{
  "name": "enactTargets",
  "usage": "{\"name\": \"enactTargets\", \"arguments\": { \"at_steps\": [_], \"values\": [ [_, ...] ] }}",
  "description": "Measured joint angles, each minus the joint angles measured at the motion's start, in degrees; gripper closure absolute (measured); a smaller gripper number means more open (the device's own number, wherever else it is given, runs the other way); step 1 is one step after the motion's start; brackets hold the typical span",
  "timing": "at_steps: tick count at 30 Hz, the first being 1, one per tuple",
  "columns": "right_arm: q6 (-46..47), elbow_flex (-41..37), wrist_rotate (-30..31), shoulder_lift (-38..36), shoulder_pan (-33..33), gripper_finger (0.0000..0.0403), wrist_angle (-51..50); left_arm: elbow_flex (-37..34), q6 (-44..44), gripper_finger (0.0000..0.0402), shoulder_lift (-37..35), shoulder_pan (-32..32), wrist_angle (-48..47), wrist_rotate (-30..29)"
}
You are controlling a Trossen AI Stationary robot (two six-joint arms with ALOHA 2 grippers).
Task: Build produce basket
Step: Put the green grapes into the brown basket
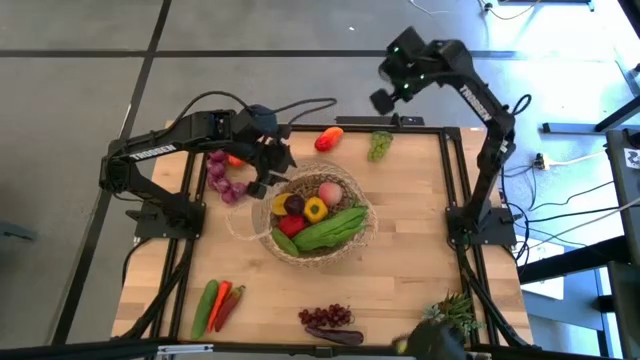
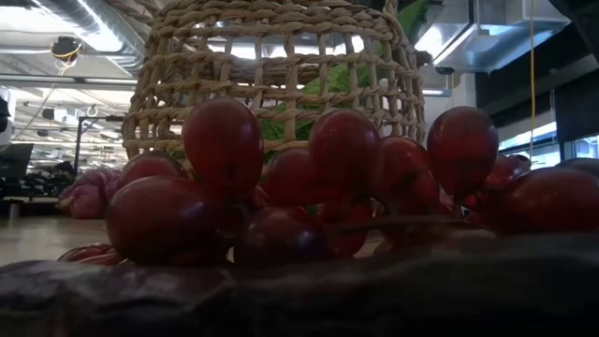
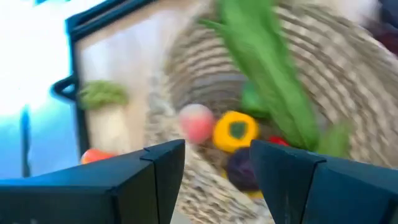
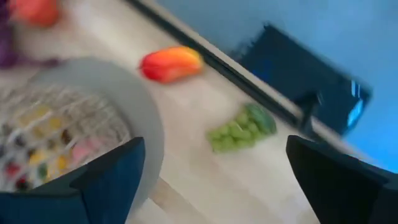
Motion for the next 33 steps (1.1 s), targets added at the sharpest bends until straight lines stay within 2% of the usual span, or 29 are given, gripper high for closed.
{"name": "enactTargets", "arguments": {
  "at_steps": [2, 6, 11, 13, 22, 33],
  "values": [
    [3.98, -2.24, -0.11, 0.09, -3.06, 0.0021, -0.65, -0.01, -4.83, 0.023, 0.0, 0.7, 1.2, -3.35],
    [3.66, -10.03, 0.3, 0.09, -5.67, 0.0021, 0.65, 0.0, -12.21, 0.023, 0.0, 3.44, 0.97, -8.18],
    [2.63, -21.72, -0.52, 0.13, -5.82, 0.0021, 8.83, 0.0, -18.52, 0.023, 0.0, 7.88, 0.83, -8.7],
    [2.88, -25.63, -1.87, 0.13, -5.82, 0.0021, 11.39, 0.0, -18.91, 0.023, 0.0, 9.21, 0.83, -8.7],
    [15.95, -39.09, -2.18, 0.13, -6.26, 0.0021, 28.23, 0.0, -18.9, 0.023, 0.0, 11.67, 0.83, -8.66],
    [29.63, -51.72, -2.44, 0.15, -6.48, 0.0021, 35.05, -0.01, -18.86, 0.023, 0.02, 11.65, 0.83, -7.59]
  ]
}}
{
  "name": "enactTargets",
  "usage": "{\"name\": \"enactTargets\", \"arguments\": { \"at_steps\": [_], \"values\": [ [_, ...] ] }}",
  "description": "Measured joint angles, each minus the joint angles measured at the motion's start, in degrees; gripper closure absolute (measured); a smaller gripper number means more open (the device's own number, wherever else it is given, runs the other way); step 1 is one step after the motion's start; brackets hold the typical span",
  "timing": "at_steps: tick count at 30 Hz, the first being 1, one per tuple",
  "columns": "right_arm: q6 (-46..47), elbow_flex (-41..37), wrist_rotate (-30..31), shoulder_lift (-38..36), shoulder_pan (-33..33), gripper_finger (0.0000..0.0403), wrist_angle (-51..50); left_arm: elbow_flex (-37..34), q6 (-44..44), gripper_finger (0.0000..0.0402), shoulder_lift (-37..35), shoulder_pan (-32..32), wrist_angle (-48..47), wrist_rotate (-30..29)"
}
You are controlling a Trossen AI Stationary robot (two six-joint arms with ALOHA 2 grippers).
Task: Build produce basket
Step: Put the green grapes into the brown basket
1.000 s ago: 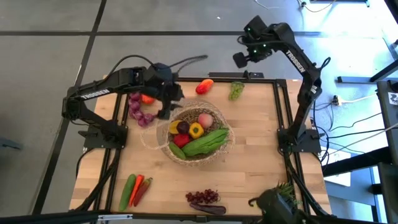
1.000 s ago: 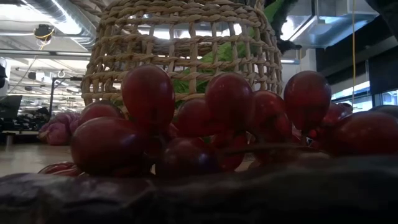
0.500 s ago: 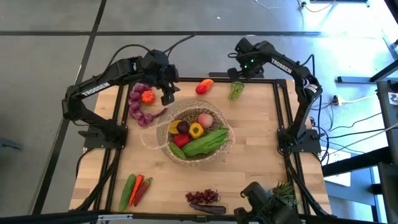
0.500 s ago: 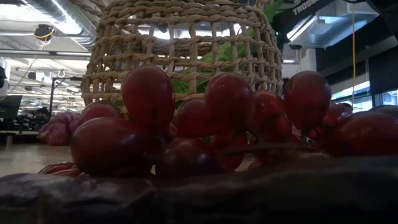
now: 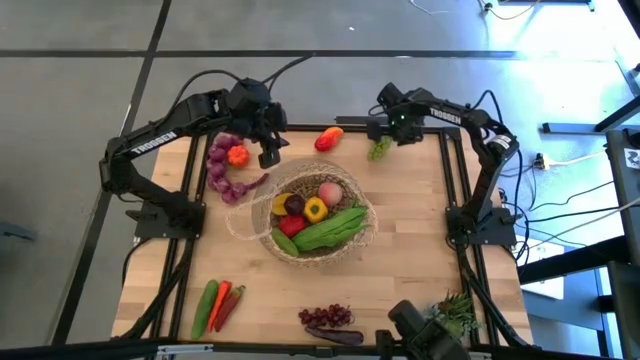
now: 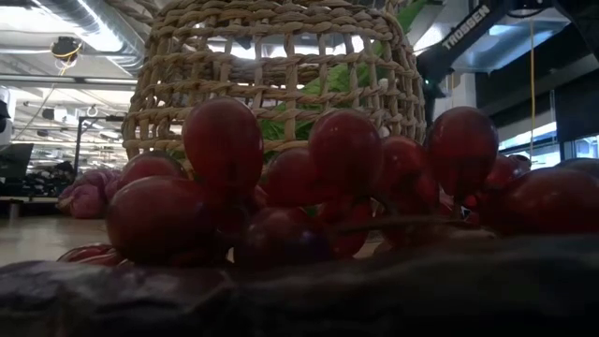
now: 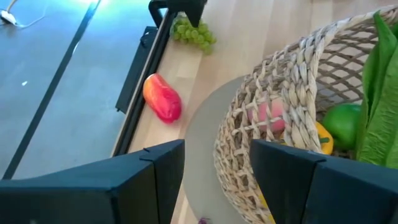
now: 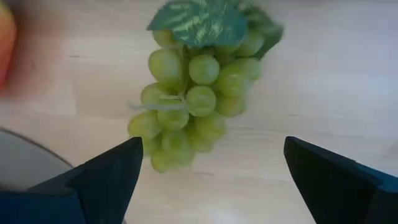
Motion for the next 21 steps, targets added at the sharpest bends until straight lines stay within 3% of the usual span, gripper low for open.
{"name": "enactTargets", "arguments": {
  "at_steps": [5, 12, 21],
  "values": [
    [2.32, -5.5, -5.41, 0.02, 0.02, 0.0021, 11.24, 0.0, 0.34, 0.023, 0.0, 0.02, 0.0, 0.0],
    [-0.61, -10.91, -5.65, 0.02, 0.14, 0.0021, 21.56, 0.0, 0.39, 0.023, 0.0, 0.0, 0.0, 0.0],
    [-1.02, -14.56, 2.78, 0.02, 2.12, 0.0021, 27.79, 0.01, 0.43, 0.023, 0.02, 0.0, -0.48, 0.0]
  ]
}}
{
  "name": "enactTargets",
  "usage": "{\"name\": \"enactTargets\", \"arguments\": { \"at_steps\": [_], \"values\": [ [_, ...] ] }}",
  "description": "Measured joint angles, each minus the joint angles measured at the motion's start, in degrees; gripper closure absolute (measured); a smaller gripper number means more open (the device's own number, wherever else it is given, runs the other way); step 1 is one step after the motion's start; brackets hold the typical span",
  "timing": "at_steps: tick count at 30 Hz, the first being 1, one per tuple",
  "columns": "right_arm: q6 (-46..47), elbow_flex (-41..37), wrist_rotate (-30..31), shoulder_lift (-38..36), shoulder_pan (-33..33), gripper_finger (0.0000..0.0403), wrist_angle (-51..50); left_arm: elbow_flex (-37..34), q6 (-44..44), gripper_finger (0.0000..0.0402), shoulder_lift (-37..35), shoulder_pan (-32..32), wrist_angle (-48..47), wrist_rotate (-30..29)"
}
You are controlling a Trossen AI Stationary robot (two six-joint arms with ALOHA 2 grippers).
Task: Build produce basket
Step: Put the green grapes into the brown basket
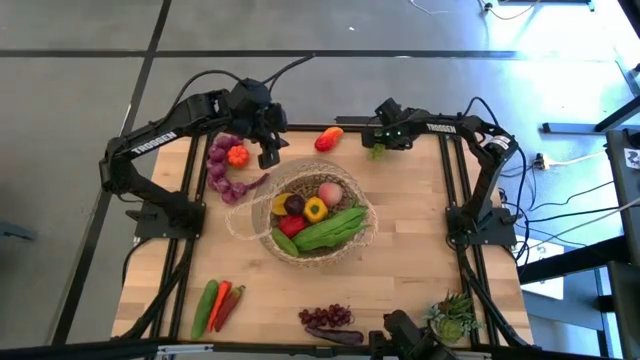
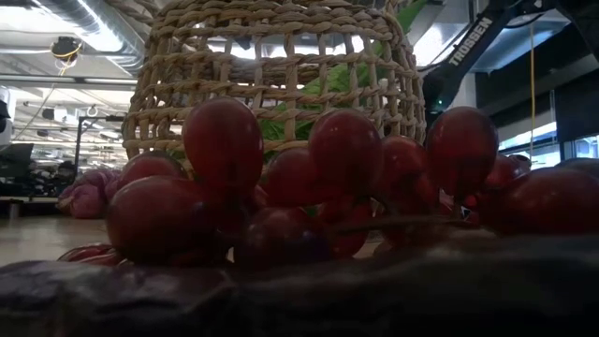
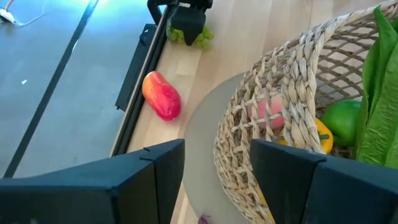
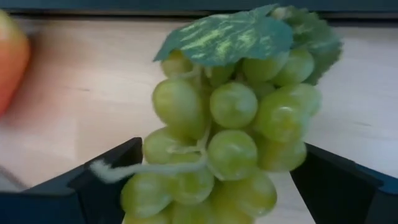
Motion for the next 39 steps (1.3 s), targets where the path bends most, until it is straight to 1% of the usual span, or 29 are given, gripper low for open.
{"name": "enactTargets", "arguments": {
  "at_steps": [2, 5, 7, 9, 13, 18, 21, 23, 25, 27, 29, 32, 39],
  "values": [
    [1.11, -0.14, 2.22, 0.0, 0.49, 0.0021, -0.1, -0.02, 0.01, 0.023, 0.0, 0.0, 0.02, 0.0],
    [3.13, -0.14, 4.0, 0.0, 0.96, 0.0023, -0.1, -0.02, 0.02, 0.023, 0.0, 0.0, 0.02, 0.0],
    [4.46, -0.14, 4.97, 0.0, 1.12, 0.0033, -0.06, -0.02, 0.04, 0.023, 0.0, 0.0, 0.02, 0.0],
    [5.56, -0.14, 5.48, 0.0, 1.26, 0.0052, -0.01, -0.01, 0.04, 0.023, 0.0, 0.0, 0.02, 0.0],
    [5.74, -0.14, 5.54, 0.04, 1.42, 0.0109, 0.0, -0.02, 0.09, 0.023, 0.0, 0.0, 0.02, 0.0],
    [5.49, -0.14, 5.54, 0.04, 1.42, 0.0202, 0.46, -0.01, 0.07, 0.023, 0.0, 0.0, -1.29, 0.0],
    [3.57, -0.14, 5.54, 0.07, 1.52, 0.0258, 1.2, -0.02, 0.08, 0.023, 0.0, 0.0, -2.99, 0.0],
    [2.35, -0.14, 5.56, 0.07, 1.84, 0.0288, 1.81, -0.02, 0.07, 0.023, 0.0, 0.0, -3.77, 0.0],
    [1.27, -0.14, 5.59, 0.09, 2.2, 0.0309, 2.61, 0.0, 0.07, 0.023, 0.0, 0.0, -4.05, 0.0],
    [0.79, -0.14, 5.89, 0.11, 2.76, 0.0322, 3.41, -0.02, 0.04, 0.023, 0.0, 0.0, -4.47, 0.0],
    [0.61, -0.14, 7.46, 0.11, 3.55, 0.0328, 3.82, -0.02, 0.04, 0.023, 0.0, 0.0, -4.72, 0.0],
    [-0.44, -0.14, 9.57, 0.07, 4.98, 0.0328, 3.77, -0.02, 0.04, 0.023, 0.0, 0.0, -4.87, 0.0],
    [-0.76, -0.12, 10.36, -1.95, 8.68, 0.033, 3.62, -0.02, 0.02, 0.023, 0.0, -0.02, -5.06, 0.0]
  ]
}}
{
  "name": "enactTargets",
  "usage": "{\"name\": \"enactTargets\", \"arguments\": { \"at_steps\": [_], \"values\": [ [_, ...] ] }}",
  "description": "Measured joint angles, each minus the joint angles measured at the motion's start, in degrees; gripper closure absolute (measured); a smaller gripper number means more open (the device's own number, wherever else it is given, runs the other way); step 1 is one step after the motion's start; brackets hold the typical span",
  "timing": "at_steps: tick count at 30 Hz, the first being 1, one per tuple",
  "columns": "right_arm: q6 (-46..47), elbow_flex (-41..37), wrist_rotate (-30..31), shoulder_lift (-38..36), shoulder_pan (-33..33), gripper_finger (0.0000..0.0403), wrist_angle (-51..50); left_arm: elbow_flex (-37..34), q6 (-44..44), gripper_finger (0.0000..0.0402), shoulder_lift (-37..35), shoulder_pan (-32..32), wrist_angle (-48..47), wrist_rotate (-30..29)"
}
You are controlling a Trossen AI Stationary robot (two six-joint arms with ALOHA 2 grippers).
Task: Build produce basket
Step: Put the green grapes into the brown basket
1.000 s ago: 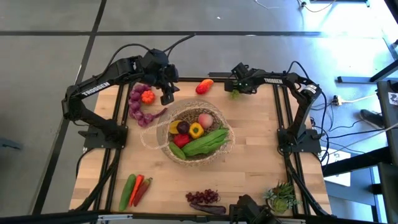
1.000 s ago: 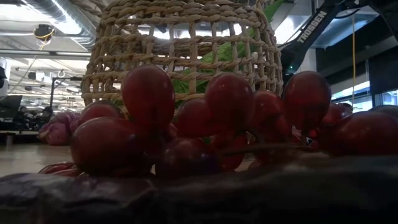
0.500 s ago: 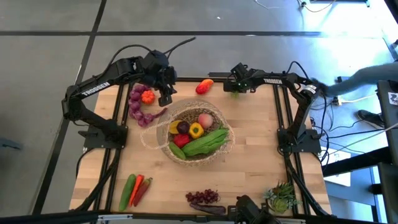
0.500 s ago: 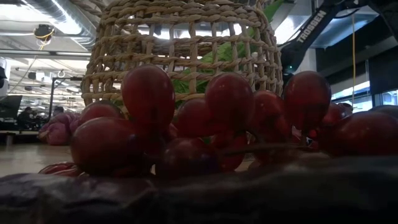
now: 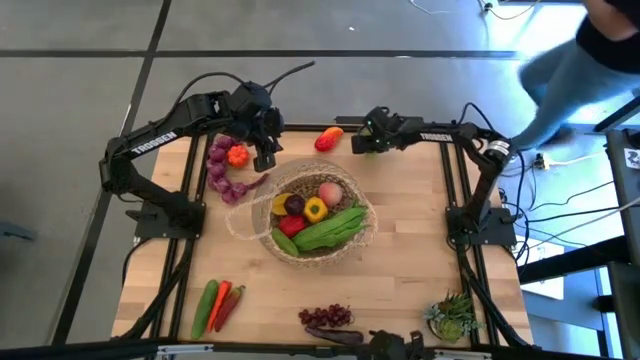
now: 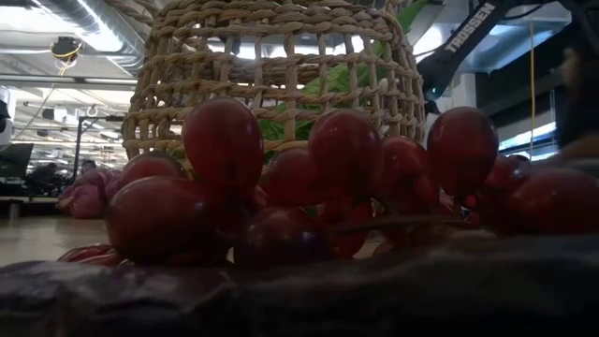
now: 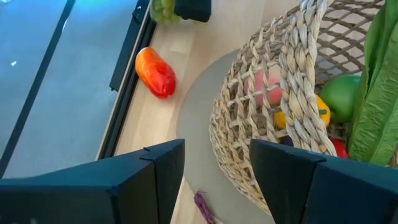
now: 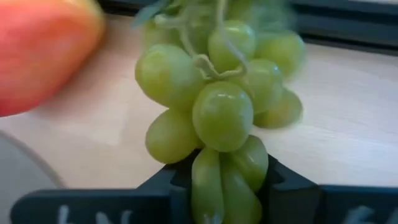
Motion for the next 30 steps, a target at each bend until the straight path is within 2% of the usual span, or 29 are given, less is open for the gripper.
{"name": "enactTargets", "arguments": {
  "at_steps": [6, 11, 17, 25, 30],
  "values": [
    [-0.02, 0.0, 3.31, -5.66, 1.6, 0.0331, -0.3, 0.0, -0.09, 0.023, 0.0, 0.0, -1.27, 0.0],
    [-0.39, 0.04, 8.47, -12.95, 2.42, 0.0331, -0.99, 0.0, -0.09, 0.023, 0.0, 0.0, -1.27, 0.0],
    [-5.21, 0.07, 14.01, -22.78, 6.41, 0.0331, 0.88, 0.0, -0.09, 0.023, 0.0, -0.04, -1.38, 0.0],
    [-21.58, 0.11, 13.82, -29.55, 17.22, 0.0331, 12.3, 0.0, -0.04, 0.023, 0.0, -0.04, -1.43, -0.02],
    [-25.66, 0.11, 11.94, -30.14, 24.7, 0.0331, 23.46, 0.0, -0.02, 0.023, 0.0, -0.04, -1.98, -0.02]
  ]
}}
